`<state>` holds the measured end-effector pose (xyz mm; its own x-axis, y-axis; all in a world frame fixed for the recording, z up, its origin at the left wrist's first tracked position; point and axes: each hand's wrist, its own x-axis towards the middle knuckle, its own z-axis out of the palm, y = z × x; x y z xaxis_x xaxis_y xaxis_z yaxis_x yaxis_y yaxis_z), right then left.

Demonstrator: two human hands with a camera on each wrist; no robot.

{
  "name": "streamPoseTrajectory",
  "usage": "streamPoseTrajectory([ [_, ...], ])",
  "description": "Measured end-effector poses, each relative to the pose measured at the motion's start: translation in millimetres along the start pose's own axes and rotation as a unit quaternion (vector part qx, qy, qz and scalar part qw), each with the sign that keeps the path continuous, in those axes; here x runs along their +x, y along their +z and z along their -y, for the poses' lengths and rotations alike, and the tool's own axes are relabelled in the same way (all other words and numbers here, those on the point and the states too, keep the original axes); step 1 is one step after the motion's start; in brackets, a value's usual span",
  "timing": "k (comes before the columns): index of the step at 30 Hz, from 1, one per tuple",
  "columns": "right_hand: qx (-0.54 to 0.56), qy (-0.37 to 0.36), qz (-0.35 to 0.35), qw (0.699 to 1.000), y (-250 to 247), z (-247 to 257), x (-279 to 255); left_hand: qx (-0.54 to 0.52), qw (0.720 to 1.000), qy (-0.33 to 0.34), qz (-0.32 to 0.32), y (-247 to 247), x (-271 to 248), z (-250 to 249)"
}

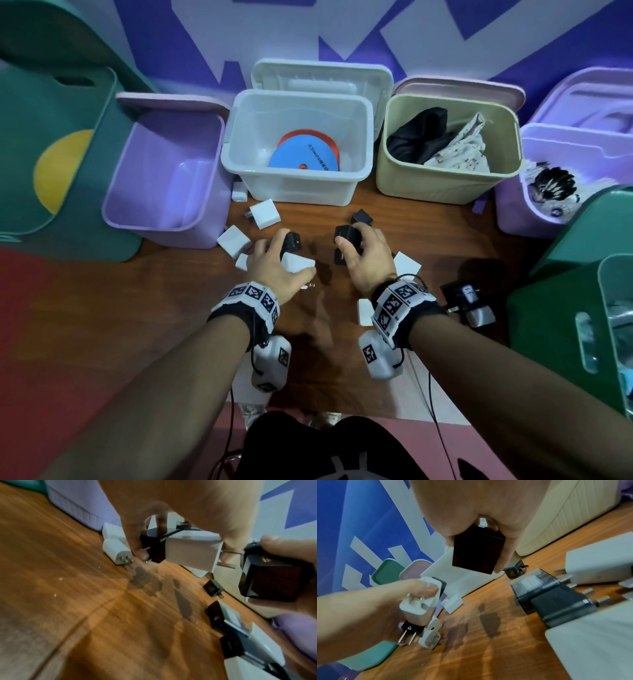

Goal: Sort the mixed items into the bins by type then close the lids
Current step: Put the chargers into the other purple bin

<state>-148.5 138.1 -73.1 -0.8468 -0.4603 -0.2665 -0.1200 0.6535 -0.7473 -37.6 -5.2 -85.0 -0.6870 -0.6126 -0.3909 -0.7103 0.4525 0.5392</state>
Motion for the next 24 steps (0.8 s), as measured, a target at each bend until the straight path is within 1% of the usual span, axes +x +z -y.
streamPoseTrajectory([
  [5, 0.022, -0.038, -0.027, 0.999, -13.9, 23.7, -0.7, -0.021, 0.999, 0.016, -0.033, -31.5, 0.6, -16.3],
  [11, 0.046, -0.093, -0.055, 0.993, -27.9, 68.6, -2.3, -0.010, 0.991, 0.076, -0.110, -81.3, -12.4, -42.4],
  [14, 0.045, -0.124, -0.063, 0.989, -31.5, 97.1, -4.5, 0.011, 0.985, 0.113, -0.134, -108.6, -17.4, -48.7],
  [20, 0.067, -0.169, -0.067, 0.981, -25.8, 150.0, -13.1, 0.045, 0.975, 0.131, -0.174, -157.2, -17.6, -41.3],
  [24, 0.053, -0.192, -0.092, 0.976, -10.0, 187.4, -13.8, 0.050, 0.971, 0.140, -0.188, -190.4, -11.5, -25.1],
])
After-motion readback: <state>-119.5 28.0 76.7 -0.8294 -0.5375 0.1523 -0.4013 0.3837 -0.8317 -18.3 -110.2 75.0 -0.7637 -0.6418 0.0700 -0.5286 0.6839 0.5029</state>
